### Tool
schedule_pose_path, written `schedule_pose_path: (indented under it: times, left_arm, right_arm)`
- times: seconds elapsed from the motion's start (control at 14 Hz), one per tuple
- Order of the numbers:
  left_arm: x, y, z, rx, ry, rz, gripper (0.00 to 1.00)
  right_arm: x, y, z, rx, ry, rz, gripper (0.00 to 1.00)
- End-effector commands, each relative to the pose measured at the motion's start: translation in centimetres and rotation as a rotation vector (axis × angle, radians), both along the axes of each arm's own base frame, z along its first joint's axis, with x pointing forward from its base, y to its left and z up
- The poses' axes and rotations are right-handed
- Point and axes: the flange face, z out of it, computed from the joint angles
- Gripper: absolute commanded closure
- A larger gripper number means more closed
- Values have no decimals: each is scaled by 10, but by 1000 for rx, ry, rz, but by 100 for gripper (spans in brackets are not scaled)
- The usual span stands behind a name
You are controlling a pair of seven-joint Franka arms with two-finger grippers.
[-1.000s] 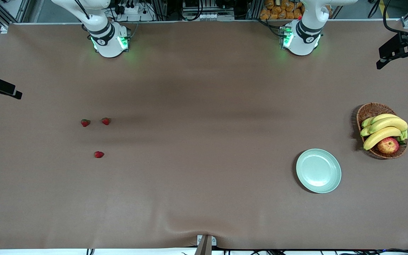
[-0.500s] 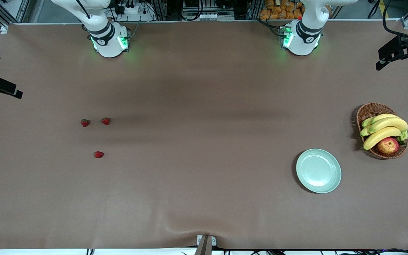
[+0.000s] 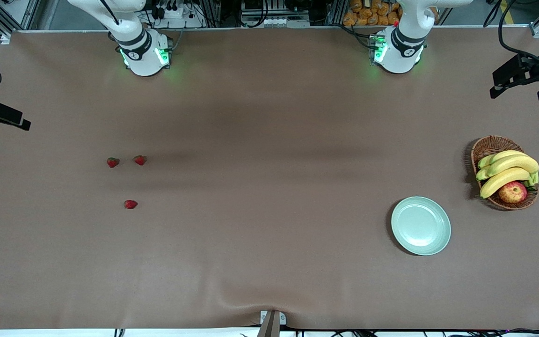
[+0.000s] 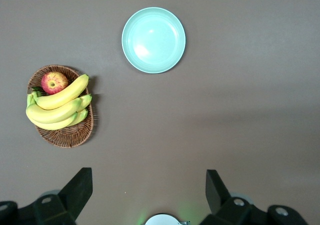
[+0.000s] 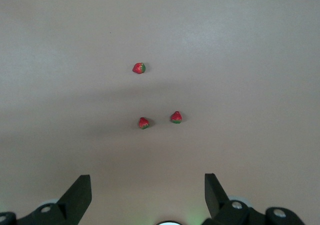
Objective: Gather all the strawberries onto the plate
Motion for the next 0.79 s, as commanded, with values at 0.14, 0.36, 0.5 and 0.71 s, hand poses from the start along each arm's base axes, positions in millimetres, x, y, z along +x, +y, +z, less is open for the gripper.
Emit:
schedule_pose_path:
  times: [0.14, 0.36, 0.5, 0.71]
  left_arm:
    - [1, -6, -4, -12, 6, 6, 0]
    - [12, -4, -23, -7, 45, 10, 0]
    - [36, -4, -57, 13, 96, 13, 0]
    - [71, -3, -102, 29, 93, 18, 0]
  right_arm:
    - [1, -12, -10, -10, 22, -10, 0]
    - [14, 4, -31, 6, 44, 19, 0]
    - [32, 10, -63, 14, 74, 29, 0]
    - [57, 7, -109, 14, 92, 25, 0]
